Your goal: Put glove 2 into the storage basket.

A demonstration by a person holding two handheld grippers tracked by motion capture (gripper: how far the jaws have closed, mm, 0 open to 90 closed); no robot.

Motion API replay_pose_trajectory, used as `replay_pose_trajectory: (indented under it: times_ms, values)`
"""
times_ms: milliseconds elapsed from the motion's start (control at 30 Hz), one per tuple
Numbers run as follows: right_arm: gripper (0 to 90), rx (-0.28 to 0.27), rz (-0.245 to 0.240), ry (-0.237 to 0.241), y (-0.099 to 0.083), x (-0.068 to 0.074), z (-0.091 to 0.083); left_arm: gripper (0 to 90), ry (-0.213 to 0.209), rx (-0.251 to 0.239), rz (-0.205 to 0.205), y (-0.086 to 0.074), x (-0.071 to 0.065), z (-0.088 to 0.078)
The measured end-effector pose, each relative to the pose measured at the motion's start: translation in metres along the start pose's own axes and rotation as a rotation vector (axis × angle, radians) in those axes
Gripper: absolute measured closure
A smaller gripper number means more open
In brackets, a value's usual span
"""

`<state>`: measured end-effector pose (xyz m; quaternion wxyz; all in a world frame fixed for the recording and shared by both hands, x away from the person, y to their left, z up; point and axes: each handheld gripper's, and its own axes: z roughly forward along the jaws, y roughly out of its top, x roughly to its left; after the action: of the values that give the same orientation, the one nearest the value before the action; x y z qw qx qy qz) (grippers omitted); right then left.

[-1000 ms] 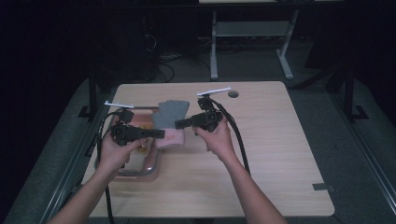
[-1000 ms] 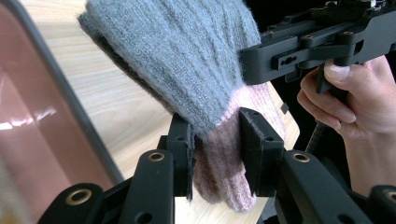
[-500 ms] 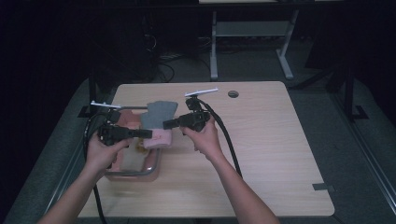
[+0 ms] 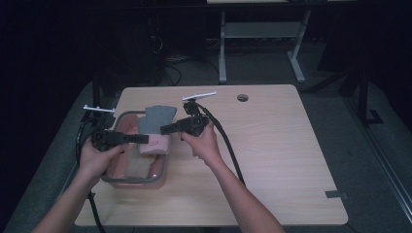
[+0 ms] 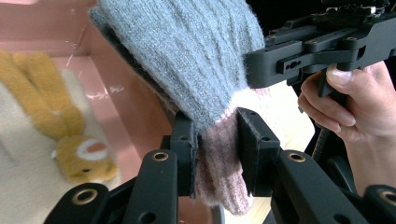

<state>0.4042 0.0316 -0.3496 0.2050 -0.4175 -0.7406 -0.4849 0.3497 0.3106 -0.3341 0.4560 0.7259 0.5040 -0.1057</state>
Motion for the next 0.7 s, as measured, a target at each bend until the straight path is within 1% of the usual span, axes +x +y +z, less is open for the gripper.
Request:
replay_pose_trajectory:
  times_ms: [200,267,500,700]
  values:
    - [73.3,0.012,0.002,0.001,0.002,0.001,0.009,69.8,0.012,-0.005,-0.009,-0.002,0.006,-0.005]
    - [73.3,0.017,0.001,0.003,0.003,0.001,0.013,69.8,0.016,0.0,-0.017,-0.003,0.009,-0.007]
    - [73.2,0.047,0.007,0.004,0.004,0.0,0.029,70.2,0.049,0.009,-0.028,-0.007,0.021,-0.013]
    - [72.9,0.077,0.008,-0.001,0.004,-0.002,0.041,70.3,0.071,0.017,-0.029,-0.011,0.027,-0.017]
